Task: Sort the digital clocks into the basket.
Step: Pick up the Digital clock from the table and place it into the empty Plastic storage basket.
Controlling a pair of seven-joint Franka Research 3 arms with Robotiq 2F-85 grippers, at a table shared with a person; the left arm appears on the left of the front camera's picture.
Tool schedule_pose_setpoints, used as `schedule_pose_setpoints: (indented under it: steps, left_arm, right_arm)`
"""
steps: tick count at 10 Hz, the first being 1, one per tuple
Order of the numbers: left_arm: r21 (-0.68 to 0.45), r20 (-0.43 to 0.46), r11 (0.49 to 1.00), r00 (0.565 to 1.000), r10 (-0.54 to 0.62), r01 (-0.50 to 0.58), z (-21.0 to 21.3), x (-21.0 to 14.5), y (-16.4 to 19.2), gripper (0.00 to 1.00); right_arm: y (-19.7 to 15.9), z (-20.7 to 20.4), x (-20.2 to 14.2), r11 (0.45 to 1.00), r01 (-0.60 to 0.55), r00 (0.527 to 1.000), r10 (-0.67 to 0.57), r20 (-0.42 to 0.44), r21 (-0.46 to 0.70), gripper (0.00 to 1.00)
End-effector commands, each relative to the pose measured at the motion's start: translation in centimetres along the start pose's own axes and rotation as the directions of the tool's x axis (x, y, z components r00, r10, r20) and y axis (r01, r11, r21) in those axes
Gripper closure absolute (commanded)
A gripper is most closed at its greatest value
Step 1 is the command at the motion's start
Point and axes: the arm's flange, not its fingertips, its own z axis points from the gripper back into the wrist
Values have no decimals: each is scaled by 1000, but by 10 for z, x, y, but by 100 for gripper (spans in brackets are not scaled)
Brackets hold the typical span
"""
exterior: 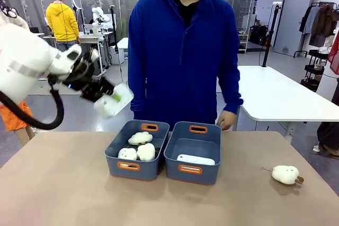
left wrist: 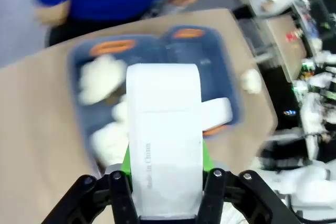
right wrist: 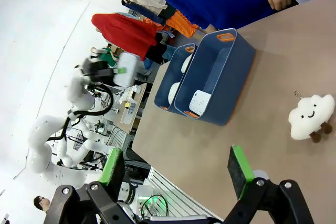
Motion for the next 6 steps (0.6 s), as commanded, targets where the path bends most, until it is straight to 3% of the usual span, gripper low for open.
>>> schedule_pose_setpoints:
  steps: [1,2,4,6]
  left_arm:
    - [-49,-21,992,993,-117,116,-43,-4,-17,86]
    - [-146,-3,983,993,-115,113,-70,-4,-32,86]
    - [-78,-4,975,978,-208,207,-128,-9,-48,86]
    - [-88,70,975,977,-201,207,-162,-5,-51,86]
  right_arm:
    - [0,-2,0,1000,-17,1000,17,16,0,0]
    - [0,-2,0,1000,-17,1000,17,16,0,0]
    - [0,-2,0,1000,-17,1000,17,16,0,0]
    - [0,-2,0,1000,-17,1000,17,16,0,0]
